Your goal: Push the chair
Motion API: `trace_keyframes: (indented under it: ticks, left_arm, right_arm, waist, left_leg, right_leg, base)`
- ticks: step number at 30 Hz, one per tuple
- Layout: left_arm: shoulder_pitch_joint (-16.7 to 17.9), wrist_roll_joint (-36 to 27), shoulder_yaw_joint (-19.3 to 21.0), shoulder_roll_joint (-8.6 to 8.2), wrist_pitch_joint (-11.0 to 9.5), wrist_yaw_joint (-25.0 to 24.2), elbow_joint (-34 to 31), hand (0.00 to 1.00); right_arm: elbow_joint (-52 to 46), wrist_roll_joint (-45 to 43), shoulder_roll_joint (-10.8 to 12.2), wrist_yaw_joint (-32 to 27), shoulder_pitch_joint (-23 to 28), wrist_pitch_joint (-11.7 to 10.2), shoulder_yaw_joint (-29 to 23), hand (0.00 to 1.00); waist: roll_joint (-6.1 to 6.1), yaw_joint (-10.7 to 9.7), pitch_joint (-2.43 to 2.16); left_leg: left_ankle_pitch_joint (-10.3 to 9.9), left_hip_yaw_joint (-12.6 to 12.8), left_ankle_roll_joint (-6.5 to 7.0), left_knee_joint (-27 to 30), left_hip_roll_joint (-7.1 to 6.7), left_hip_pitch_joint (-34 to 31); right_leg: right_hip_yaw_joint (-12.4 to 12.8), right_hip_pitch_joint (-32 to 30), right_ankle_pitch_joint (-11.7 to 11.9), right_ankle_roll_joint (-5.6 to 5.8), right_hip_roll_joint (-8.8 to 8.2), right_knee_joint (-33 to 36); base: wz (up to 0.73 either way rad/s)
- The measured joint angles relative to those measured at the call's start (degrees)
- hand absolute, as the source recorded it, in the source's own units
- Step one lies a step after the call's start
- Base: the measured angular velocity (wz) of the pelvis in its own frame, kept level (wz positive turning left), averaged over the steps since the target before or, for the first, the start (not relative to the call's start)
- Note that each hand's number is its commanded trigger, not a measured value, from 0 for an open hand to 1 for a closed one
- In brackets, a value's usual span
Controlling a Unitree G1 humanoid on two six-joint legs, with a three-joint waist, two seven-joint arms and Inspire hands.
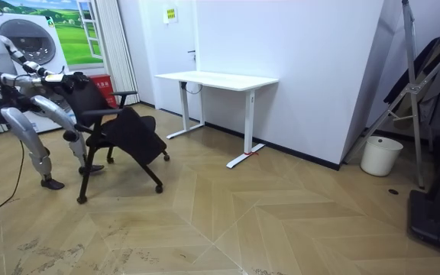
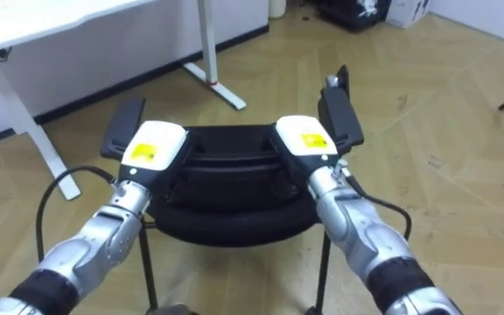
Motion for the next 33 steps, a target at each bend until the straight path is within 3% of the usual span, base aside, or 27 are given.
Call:
trace_keyframes:
  ticks: [2, 4, 5, 6, 8, 9, 10, 11, 12, 13, 14, 15, 16, 17, 18, 21, 23, 26, 27, 28, 29, 30, 31, 32, 33]
  left_arm:
    - [-0.6, -0.1, 0.0, 0.03, 0.0, 0.0, 0.0, 1.00]
    - [-1.7, -0.1, 0.0, 0.20, 0.1, -0.5, -0.2, 1.00]
    - [-1.7, -0.1, 0.1, 0.24, 0.3, -0.9, -0.5, 1.00]
    - [-1.8, -0.1, 0.1, 0.41, 0.4, -1.3, -1.2, 1.00]
    - [-1.8, -0.1, 0.1, 0.81, 0.6, -1.5, -2.1, 1.00]
    - [-1.8, -0.1, 0.1, 1.05, 0.6, -1.5, -2.5, 1.00]
    - [-1.8, -0.1, 0.1, 1.47, 0.6, -1.4, -2.7, 1.00]
    - [-1.9, -0.1, 0.1, 1.57, 0.5, -1.2, -2.7, 1.00]
    - [-2.4, -0.1, 0.0, 1.64, 0.3, -0.7, -2.0, 1.00]
    - [-3.6, -0.4, 0.0, 1.56, 0.1, 0.2, -1.0, 1.00]
    - [-4.6, -0.6, 0.0, 1.51, -0.1, 0.3, -0.4, 1.00]
    - [-6.4, -1.2, 0.0, 1.42, -0.4, 0.5, 1.3, 1.00]
    - [-7.2, -1.5, 0.0, 1.41, -0.5, 0.6, 2.1, 1.00]
    - [-8.3, -1.5, 0.0, 1.57, -0.9, 0.9, 3.2, 1.00]
    - [-9.1, -1.5, 0.0, 2.04, -1.4, 1.8, 3.8, 1.00]
    - [-12.6, -1.6, 0.1, 2.52, -2.7, 4.2, 7.6, 1.00]
    - [-14.0, -1.6, -0.1, 2.62, -3.4, 5.1, 9.7, 1.00]
    - [-14.7, -1.9, -1.3, 2.63, -3.5, 6.3, 10.9, 1.00]
    - [-14.5, -1.9, -1.6, 2.94, -3.5, 6.6, 11.3, 1.00]
    - [-13.9, -1.9, -1.6, 3.16, -3.5, 7.0, 11.3, 1.00]
    - [-13.5, -1.9, -1.6, 3.24, -3.5, 7.4, 11.3, 1.00]
    - [-12.6, -1.9, -1.6, 3.47, -3.2, 7.9, 11.1, 1.00]
    - [-12.2, -1.9, -1.6, 3.58, -3.0, 8.1, 11.0, 1.00]
    - [-12.1, -2.1, -1.6, 3.49, -2.7, 8.5, 10.7, 1.00]
    - [-12.3, -2.1, -1.4, 3.08, -1.8, 8.7, 10.3, 1.00]
  right_arm:
    - [0.5, 0.0, -0.1, -1.3, -0.5, 0.0, 0.4, 1.00]
    - [1.0, 0.0, -0.2, -2.2, -1.5, 0.0, 0.5, 1.00]
    - [1.0, 0.0, -0.2, -2.3, -1.7, 0.1, 0.5, 1.00]
    - [1.0, 0.0, -0.2, -2.7, -1.8, 0.1, 0.4, 1.00]
    - [0.7, 0.1, -0.3, -2.9, -2.1, 0.1, 0.4, 1.00]
    - [0.6, 0.2, -0.3, -3.0, -2.2, 0.2, 0.5, 1.00]
    - [0.5, 0.4, -0.1, -3.0, -2.3, 0.3, 0.6, 1.00]
    - [0.5, 0.5, -0.1, -3.2, -2.4, 0.3, 0.7, 1.00]
    - [0.6, 0.7, -0.1, -3.6, -2.6, 0.5, 1.0, 1.00]
    - [0.6, 0.8, -0.3, -3.9, -3.6, 0.8, 1.3, 1.00]
    - [0.6, 0.9, -0.5, -4.0, -4.2, 1.0, 1.4, 1.00]
    - [1.0, 0.9, -0.4, -4.1, -5.3, 1.8, 1.5, 1.00]
    - [1.6, 0.9, -0.1, -4.3, -5.8, 2.1, 1.5, 1.00]
    - [2.4, 1.1, 0.3, -4.6, -6.8, 2.3, 1.5, 1.00]
    - [2.9, 1.3, 0.6, -4.8, -7.4, 2.3, 1.4, 1.00]
    - [3.4, 1.4, 1.2, -5.7, -9.5, 3.1, 1.5, 1.00]
    - [3.9, 1.5, 1.6, -6.5, -10.1, 3.3, 1.5, 1.00]
    - [4.2, 2.1, 2.4, -7.0, -9.9, 3.9, 1.6, 1.00]
    - [4.4, 2.2, 2.7, -7.0, -9.8, 4.0, 1.7, 1.00]
    - [4.6, 2.4, 3.0, -6.9, -9.9, 4.0, 2.2, 1.00]
    - [4.6, 2.4, 3.1, -6.9, -9.9, 4.0, 2.3, 1.00]
    - [4.6, 2.3, 3.4, -6.9, -9.7, 4.3, 2.7, 1.00]
    - [4.5, 2.3, 3.3, -6.7, -9.8, 4.3, 2.9, 1.00]
    - [4.5, 2.3, 3.1, -6.2, -10.5, 4.4, 2.9, 1.00]
    - [4.7, 2.4, 2.8, -5.6, -11.4, 4.5, 2.9, 1.00]
  waist:
    - [-0.16, 0.4, -0.08]
    - [-0.41, 0.5, -0.27]
    - [-0.50, 0.6, -0.50]
    - [-0.73, 1.4, -1.06]
    - [-1.00, 2.3, -1.36]
    - [-1.48, 3.4, -1.71]
    - [-2.16, 3.8, -1.99]
    - [-2.09, 3.8, -2.10]
    - [-2.55, 3.8, -2.09]
    - [-2.98, 3.7, -1.68]
    - [-2.87, 3.7, -1.21]
    - [-2.27, 3.7, -0.55]
    - [-2.00, 3.7, -0.29]
    - [-1.06, 3.9, 0.31]
    - [-0.70, 4.7, 0.52]
    - [1.42, 4.8, 1.65]
    - [1.73, 4.6, 1.71]
    - [1.42, 3.3, 1.74]
    - [1.18, 3.5, 1.76]
    - [0.65, 3.7, 1.56]
    - [0.47, 3.7, 1.57]
    - [0.34, 3.5, 1.23]
    - [-0.12, 3.6, 0.60]
    - [0.25, 4.2, 0.10]
    - [0.21, 4.8, 0.16]
  left_leg:
    - [0.4, 0.0, 0.12, -3.4, -0.38, 0.8]
    - [1.9, 0.2, 0.66, -6.0, -0.30, 1.2]
    - [2.1, 0.3, 0.75, -6.3, -0.28, 1.1]
    - [2.6, 0.6, 1.36, -6.3, -0.18, 0.6]
    - [2.9, 1.0, 1.99, -5.9, -0.31, 0.5]
    - [3.5, 1.9, 2.74, -5.7, -0.26, 0.8]
    - [4.4, 3.4, 3.82, -5.5, -0.63, 1.5]
    - [4.5, 3.8, 3.90, -5.2, -1.20, 1.9]
    - [3.8, 5.2, 5.12, -3.5, -2.10, 2.6]
    - [0.3, 6.4, 6.37, 0.0, -3.01, 2.7]
    - [-1.3, 6.6, 6.96, 2.3, -3.32, 2.6]
    - [-4.6, 6.7, 7.43, 6.7, -3.16, 2.7]
    - [-6.3, 6.6, 7.63, 8.5, -3.01, 2.8]
    - [-9.6, 6.5, 8.27, 11.5, -2.22, 3.0]
    - [-11.9, 6.4, 8.18, 13.3, -1.52, 3.0]
    - [-15.4, 4.5, 7.55, 16.0, 0.21, 3.4]
    - [-16.5, 2.8, 6.94, 16.4, 0.78, 3.9]
    - [-18.5, -0.9, 5.14, 16.4, 1.09, 5.9]
    - [-19.5, -1.8, 4.18, 16.3, 1.56, 7.0]
    - [-20.5, -2.6, 3.02, 16.2, 1.92, 8.0]
    - [-21.1, -3.2, 2.30, 16.3, 1.98, 8.7]
    - [-22.3, -4.7, 0.80, 16.5, 2.63, 9.7]
    - [-22.6, -5.1, -0.24, 16.7, 2.91, 9.7]
    - [-23.1, -6.5, -2.14, 16.9, 3.90, 9.9]
    - [-23.1, -6.7, -2.63, 17.1, 4.84, 10.2]
  right_leg:
    - [0.4, 0.0, -0.5, 0.46, 0.01, 0.0]
    - [1.7, -0.4, -1.6, 2.22, 0.39, 0.1]
    - [2.0, -0.6, -1.9, 2.68, 0.41, 0.1]
    - [3.0, -1.1, -2.5, 3.73, 0.41, 0.1]
    - [4.4, -0.9, -3.4, 5.42, 0.18, -0.2]
    - [5.7, -0.6, -4.1, 6.32, -0.31, -0.3]
    - [6.5, 0.3, -4.9, 7.62, -1.12, -0.4]
    - [6.9, 0.8, -5.4, 8.51, -1.85, -0.3]
    - [7.1, 1.7, -6.1, 10.95, -4.04, 1.5]
    - [7.6, -0.1, -5.3, 12.29, -6.78, 9.2]
    - [7.9, -1.7, -4.2, 12.03, -7.98, 14.4]
    - [9.5, -5.3, -0.1, 10.84, -9.43, 23.7]
    - [10.5, -7.0, 2.7, 10.34, -9.82, 27.7]
    - [12.2, -10.3, 8.9, 9.35, -9.66, 33.7]
    - [13.3, -13.1, 12.7, 8.96, -9.75, 37.6]
    - [13.3, -20.5, 10.8, 9.44, -9.72, 42.7]
    - [12.8, -24.0, 9.6, 10.10, -9.53, 38.9]
    - [9.8, -25.9, 8.7, 9.92, -9.59, 21.1]
    - [9.4, -25.9, 9.7, 9.61, -8.87, 12.3]
    - [10.2, -25.6, 12.1, 9.17, -7.62, 3.4]
    - [10.6, -25.3, 13.7, 8.91, -7.24, -0.1]
    - [11.0, -24.4, 17.3, 8.46, -6.03, -0.7]
    - [10.9, -24.1, 17.4, 8.08, -5.03, -0.2]
    - [10.7, -24.2, 17.5, 6.87, -3.43, 1.1]
    - [10.3, -24.3, 17.3, 4.80, -2.66, 2.3]
  base:
    - [-0.04]
    - [0.00]
    - [-0.15]
    - [-0.32]
    - [-0.39]
    - [-0.37]
    - [-0.32]
    - [-0.17]
    - [-0.09]
    - [-0.08]
    - [-0.05]
    - [-0.05]
    - [-0.12]
    - [-0.25]
    - [-0.28]
    - [-0.01]
    - [0.33]
    - [0.54]
    - [0.38]
    - [0.37]
    - [0.45]
    - [0.39]
    - [0.39]
    - [0.23]
    - [0.19]
